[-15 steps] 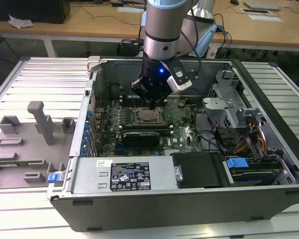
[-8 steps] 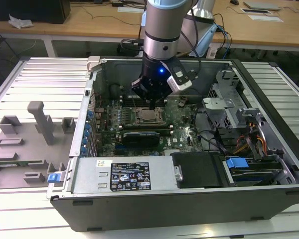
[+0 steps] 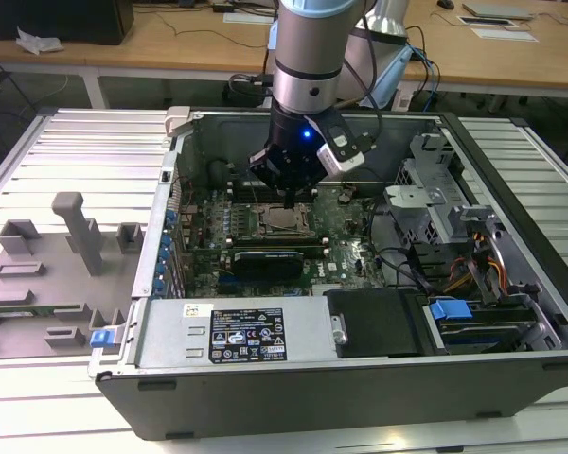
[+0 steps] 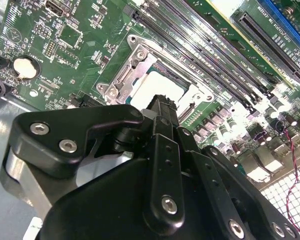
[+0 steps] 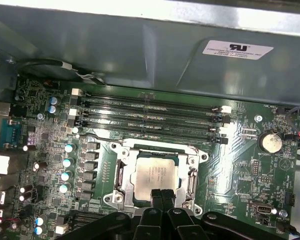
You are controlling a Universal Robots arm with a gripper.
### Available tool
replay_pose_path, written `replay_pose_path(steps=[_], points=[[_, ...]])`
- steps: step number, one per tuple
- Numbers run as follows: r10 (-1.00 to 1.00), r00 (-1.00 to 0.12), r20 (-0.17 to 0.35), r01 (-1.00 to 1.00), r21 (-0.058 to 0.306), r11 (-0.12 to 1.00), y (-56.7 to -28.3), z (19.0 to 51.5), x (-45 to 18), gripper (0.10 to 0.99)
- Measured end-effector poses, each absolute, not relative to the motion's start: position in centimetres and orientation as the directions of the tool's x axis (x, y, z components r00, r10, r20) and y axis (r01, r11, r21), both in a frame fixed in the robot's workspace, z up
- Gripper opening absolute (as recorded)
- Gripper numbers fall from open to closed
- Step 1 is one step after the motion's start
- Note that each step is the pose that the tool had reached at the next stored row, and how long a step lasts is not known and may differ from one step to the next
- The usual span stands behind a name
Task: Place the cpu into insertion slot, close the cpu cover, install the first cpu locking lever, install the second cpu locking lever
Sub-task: 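Install the first cpu locking lever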
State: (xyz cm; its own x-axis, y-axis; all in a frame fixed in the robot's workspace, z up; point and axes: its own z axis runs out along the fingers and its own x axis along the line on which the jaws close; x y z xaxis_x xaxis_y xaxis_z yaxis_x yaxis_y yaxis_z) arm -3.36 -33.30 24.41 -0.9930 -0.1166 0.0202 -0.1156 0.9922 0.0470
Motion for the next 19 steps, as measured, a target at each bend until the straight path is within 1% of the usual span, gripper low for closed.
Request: replay_pose_path(steps=[10,13,19], points=[[-0.116,-0.993,0.020,-0.115,0.047,0.992,-33.3,24.4,-5.0,0.106],[-0.117,-0.993,0.017,-0.116,0.047,0.992,-33.3,24.4,-7.0,0.106],[-0.117,-0.993,0.015,-0.116,0.046,0.992,-33.3,24.4,-9.0,0.106]])
